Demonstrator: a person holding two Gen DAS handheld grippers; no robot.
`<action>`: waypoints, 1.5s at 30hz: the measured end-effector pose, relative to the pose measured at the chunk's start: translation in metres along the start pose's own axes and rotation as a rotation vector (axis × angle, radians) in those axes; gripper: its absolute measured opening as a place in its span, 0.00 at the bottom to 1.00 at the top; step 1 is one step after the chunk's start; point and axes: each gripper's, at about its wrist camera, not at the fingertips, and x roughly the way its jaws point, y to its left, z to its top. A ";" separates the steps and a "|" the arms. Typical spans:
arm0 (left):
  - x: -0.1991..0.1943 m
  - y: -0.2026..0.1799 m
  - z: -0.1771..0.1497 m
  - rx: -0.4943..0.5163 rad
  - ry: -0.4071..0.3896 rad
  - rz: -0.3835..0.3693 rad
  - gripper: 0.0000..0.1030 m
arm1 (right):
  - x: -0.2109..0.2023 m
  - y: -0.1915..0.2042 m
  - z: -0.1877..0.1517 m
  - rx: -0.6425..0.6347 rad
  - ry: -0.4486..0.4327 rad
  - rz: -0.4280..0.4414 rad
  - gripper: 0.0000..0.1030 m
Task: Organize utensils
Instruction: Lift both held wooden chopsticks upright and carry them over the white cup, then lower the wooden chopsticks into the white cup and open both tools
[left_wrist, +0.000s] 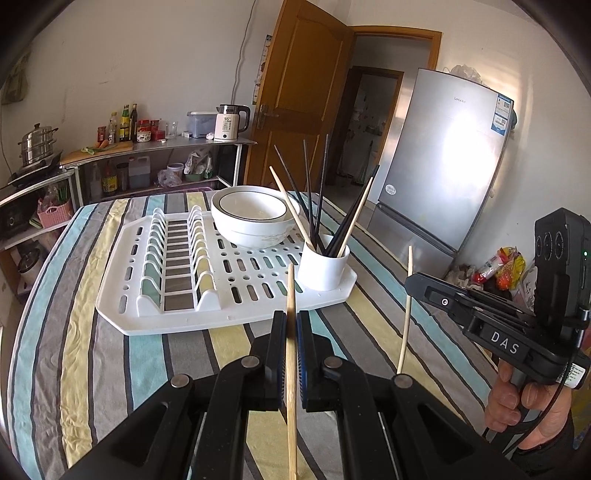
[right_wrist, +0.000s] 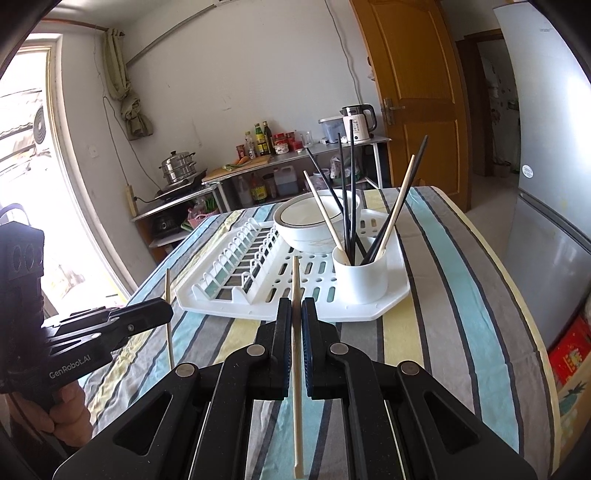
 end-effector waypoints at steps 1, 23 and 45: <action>-0.002 -0.001 0.002 0.003 -0.005 -0.001 0.05 | -0.002 0.001 0.001 -0.003 -0.006 0.000 0.05; -0.013 -0.023 0.042 0.092 -0.064 -0.001 0.05 | -0.027 -0.004 0.027 -0.031 -0.098 -0.032 0.05; 0.031 -0.046 0.145 0.155 -0.139 -0.038 0.05 | -0.008 -0.031 0.103 -0.034 -0.204 -0.065 0.05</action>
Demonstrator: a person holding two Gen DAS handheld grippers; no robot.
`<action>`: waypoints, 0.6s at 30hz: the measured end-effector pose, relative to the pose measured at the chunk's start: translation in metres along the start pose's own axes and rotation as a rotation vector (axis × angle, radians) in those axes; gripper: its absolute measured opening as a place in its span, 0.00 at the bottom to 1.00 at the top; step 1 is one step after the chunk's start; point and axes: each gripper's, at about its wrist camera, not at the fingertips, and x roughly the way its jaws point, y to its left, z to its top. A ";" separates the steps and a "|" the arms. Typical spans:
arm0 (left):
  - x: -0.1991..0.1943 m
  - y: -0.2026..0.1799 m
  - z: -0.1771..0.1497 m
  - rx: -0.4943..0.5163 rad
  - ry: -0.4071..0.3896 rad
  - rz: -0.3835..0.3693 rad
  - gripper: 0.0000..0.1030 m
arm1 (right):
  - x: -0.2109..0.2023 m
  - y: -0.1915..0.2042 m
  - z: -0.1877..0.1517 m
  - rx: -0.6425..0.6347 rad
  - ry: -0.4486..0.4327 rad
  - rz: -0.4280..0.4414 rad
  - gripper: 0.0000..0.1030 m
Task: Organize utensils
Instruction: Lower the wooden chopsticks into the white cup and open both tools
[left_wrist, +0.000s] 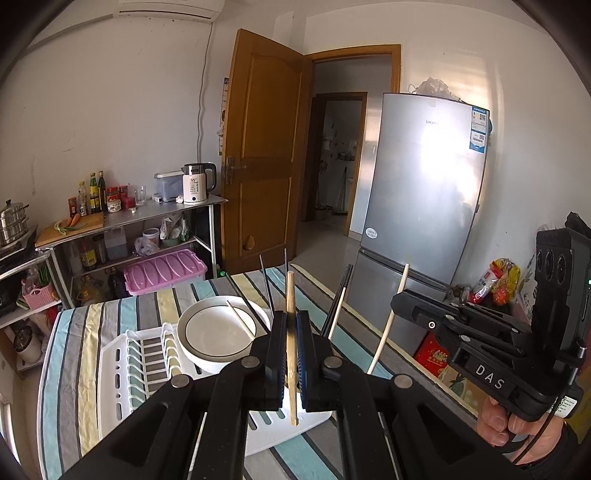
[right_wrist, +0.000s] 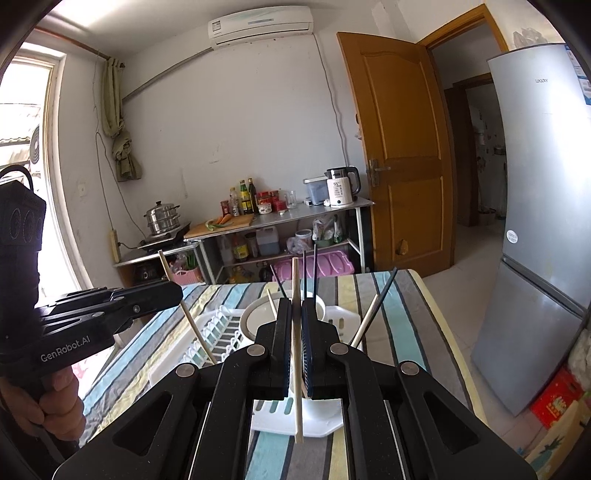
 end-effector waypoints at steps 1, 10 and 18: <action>0.003 0.000 0.003 -0.001 -0.003 -0.001 0.05 | 0.003 -0.001 0.003 0.000 -0.004 0.000 0.05; 0.040 0.006 0.022 0.002 -0.002 -0.001 0.05 | 0.027 -0.012 0.018 0.006 -0.019 -0.009 0.05; 0.073 0.014 0.021 -0.012 0.010 -0.010 0.05 | 0.050 -0.021 0.016 0.013 -0.012 -0.016 0.05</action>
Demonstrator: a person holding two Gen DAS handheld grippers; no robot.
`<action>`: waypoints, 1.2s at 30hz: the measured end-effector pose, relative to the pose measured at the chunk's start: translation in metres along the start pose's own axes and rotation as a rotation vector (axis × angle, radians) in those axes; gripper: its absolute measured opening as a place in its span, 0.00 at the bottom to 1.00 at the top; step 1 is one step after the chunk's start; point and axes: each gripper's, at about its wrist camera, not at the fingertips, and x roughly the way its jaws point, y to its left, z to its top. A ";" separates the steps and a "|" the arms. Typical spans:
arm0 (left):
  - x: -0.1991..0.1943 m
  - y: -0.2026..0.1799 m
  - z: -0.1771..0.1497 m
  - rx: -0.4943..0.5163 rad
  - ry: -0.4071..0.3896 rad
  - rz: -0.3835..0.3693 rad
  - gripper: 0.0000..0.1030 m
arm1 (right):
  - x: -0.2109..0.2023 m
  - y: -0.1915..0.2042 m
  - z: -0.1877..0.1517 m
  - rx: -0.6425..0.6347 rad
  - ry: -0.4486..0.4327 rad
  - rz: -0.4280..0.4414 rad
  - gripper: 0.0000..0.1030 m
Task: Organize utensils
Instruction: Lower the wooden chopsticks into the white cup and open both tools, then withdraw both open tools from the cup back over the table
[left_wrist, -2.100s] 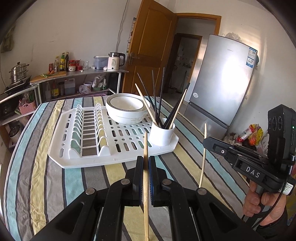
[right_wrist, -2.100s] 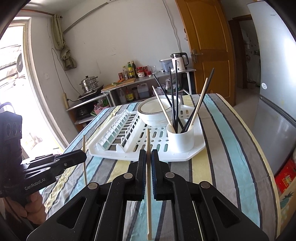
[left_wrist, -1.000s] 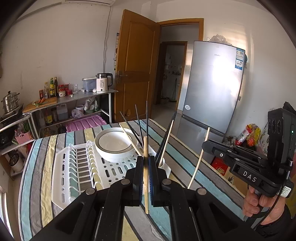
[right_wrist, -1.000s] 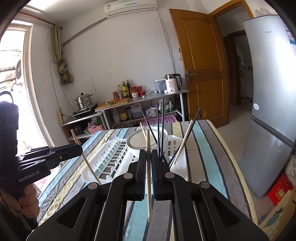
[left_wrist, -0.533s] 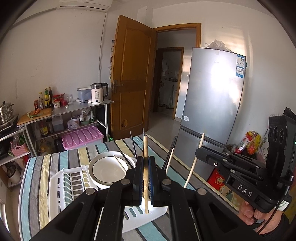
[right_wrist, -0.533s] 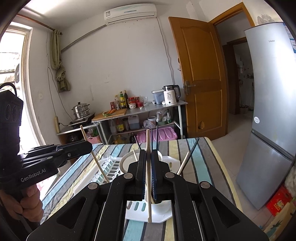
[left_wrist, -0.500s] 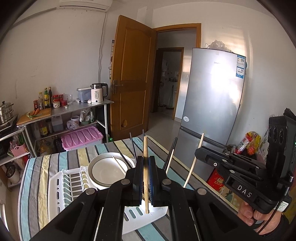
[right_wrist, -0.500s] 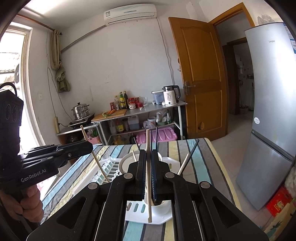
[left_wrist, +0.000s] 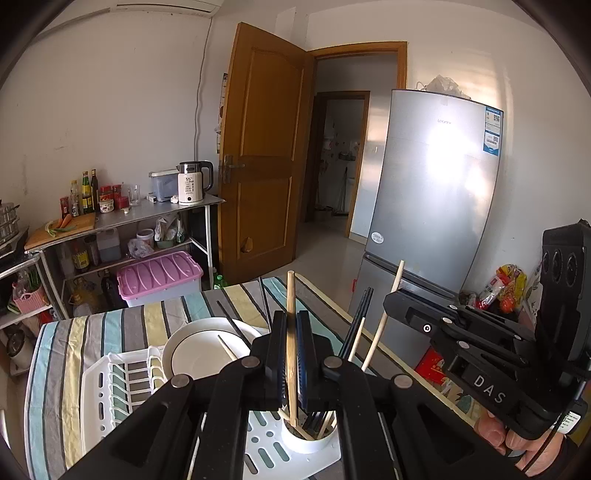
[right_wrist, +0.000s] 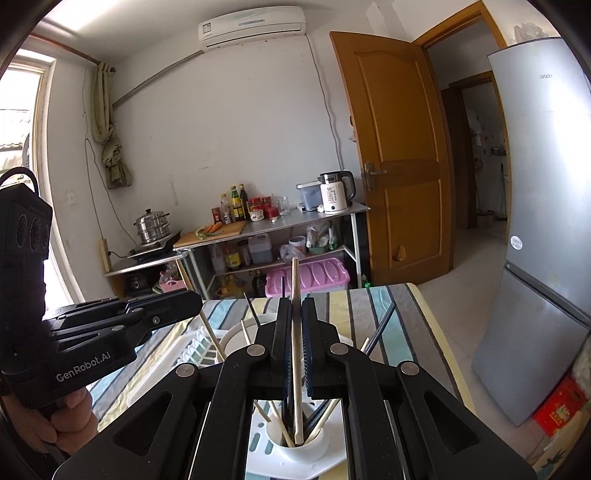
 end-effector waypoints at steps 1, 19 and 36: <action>0.004 0.001 -0.002 -0.004 0.006 -0.003 0.05 | 0.003 -0.001 -0.002 0.000 0.005 -0.001 0.05; 0.059 0.020 -0.045 -0.035 0.126 0.008 0.05 | 0.038 -0.022 -0.039 0.043 0.116 -0.027 0.05; 0.042 0.020 -0.052 -0.043 0.114 0.048 0.07 | 0.023 -0.018 -0.041 0.035 0.136 -0.036 0.17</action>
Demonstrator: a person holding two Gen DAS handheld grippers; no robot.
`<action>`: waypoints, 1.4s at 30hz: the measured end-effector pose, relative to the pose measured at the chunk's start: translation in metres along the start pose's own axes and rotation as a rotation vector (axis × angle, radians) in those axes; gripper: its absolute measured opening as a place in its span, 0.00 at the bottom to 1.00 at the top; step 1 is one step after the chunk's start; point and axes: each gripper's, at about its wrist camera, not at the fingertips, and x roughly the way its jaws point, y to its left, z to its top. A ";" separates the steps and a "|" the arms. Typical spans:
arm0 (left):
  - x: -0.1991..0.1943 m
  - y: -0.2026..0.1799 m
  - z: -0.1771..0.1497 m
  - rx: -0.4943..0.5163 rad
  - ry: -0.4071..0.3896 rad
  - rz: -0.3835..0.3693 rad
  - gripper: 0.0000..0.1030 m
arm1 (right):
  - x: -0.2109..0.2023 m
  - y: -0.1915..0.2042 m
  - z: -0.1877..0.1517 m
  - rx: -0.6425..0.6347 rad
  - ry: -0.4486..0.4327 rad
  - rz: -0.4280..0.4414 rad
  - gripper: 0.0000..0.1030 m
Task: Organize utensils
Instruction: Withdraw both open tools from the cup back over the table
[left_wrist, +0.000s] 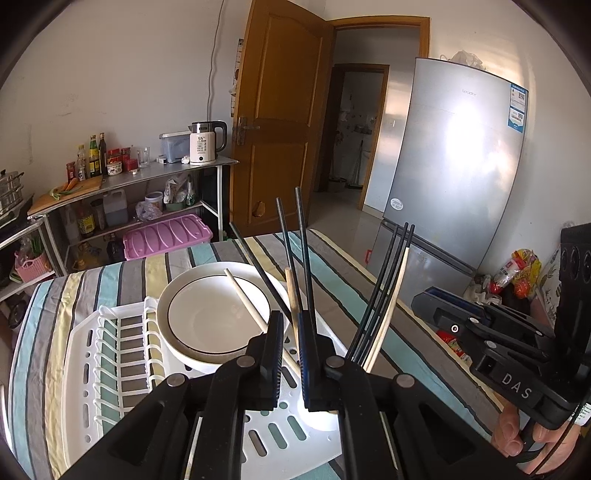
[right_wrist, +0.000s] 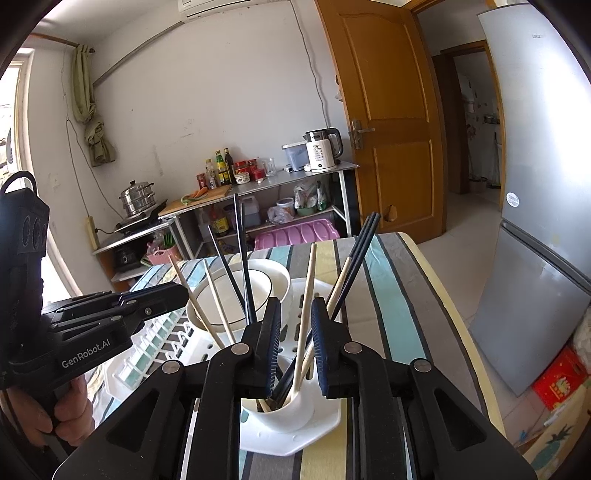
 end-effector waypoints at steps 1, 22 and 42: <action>-0.004 0.000 -0.002 -0.002 -0.003 0.002 0.07 | -0.003 0.001 -0.002 -0.003 -0.001 0.000 0.17; -0.138 -0.032 -0.116 0.012 -0.060 0.057 0.09 | -0.113 0.051 -0.086 -0.056 -0.020 -0.034 0.25; -0.212 -0.046 -0.197 -0.044 -0.058 0.126 0.09 | -0.173 0.069 -0.154 -0.060 0.003 -0.077 0.25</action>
